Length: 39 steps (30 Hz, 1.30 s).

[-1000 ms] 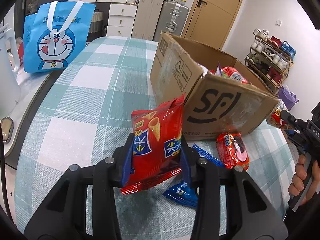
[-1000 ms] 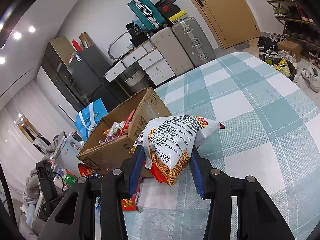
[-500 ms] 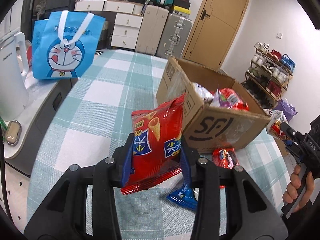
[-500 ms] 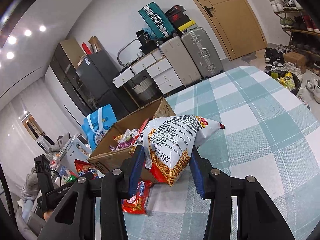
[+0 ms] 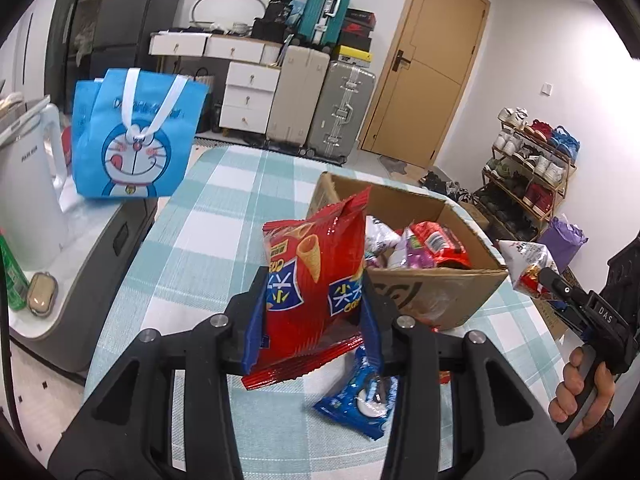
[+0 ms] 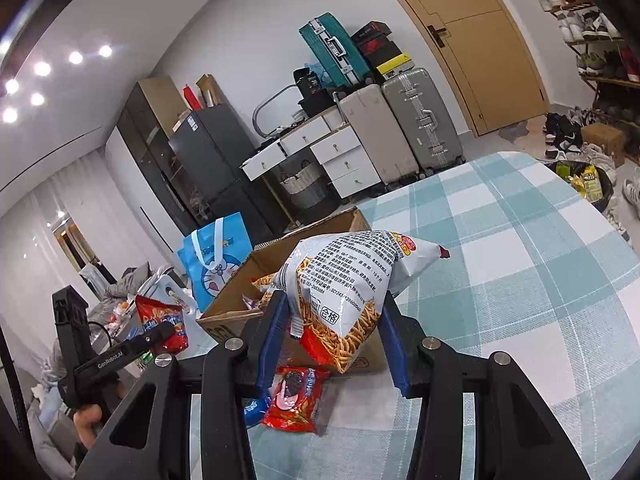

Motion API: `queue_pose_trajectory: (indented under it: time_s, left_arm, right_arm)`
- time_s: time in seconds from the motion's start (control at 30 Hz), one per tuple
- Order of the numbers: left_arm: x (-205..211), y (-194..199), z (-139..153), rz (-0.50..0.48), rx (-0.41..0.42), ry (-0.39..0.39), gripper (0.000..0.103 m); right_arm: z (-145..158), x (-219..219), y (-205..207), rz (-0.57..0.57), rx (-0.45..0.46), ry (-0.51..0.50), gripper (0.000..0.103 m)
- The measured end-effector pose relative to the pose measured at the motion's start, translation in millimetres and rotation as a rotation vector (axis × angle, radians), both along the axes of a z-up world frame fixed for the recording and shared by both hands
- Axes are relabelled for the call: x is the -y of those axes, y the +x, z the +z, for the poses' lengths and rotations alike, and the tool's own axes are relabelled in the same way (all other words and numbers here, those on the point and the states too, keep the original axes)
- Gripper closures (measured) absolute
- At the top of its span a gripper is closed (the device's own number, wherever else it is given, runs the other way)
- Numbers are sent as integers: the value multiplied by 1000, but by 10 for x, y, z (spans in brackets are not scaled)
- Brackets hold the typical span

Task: Organize snacks
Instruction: 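Lift both held bags and carry them over the SF box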

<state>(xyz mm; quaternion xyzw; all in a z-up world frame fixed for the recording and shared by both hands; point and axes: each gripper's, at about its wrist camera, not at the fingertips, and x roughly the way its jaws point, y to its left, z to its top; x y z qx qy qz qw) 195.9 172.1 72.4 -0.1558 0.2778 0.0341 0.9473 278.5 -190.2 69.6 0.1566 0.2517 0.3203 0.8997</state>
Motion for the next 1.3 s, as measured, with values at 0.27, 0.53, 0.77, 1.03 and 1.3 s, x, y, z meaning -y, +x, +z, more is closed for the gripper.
queue_pose_trajectory:
  time_s: [0.27, 0.53, 0.77, 1.03, 1.3]
  left_arm:
    - [252, 60, 221, -40, 44, 17, 66]
    - [496, 204, 334, -73, 43, 45, 66]
    - [582, 342, 363, -81, 28, 49, 66]
    - [579, 531, 306, -81, 7, 35, 65]
    - [626, 764, 260, -87, -12, 30, 65]
  right_arm:
    - [66, -155, -13, 36, 24, -10, 58]
    - [144, -383, -7, 76, 48, -32, 58]
    - [185, -509, -11, 103, 47, -45, 58]
    - [226, -630, 41, 118, 36, -64, 58]
    - [244, -759, 98, 118, 23, -94, 58]
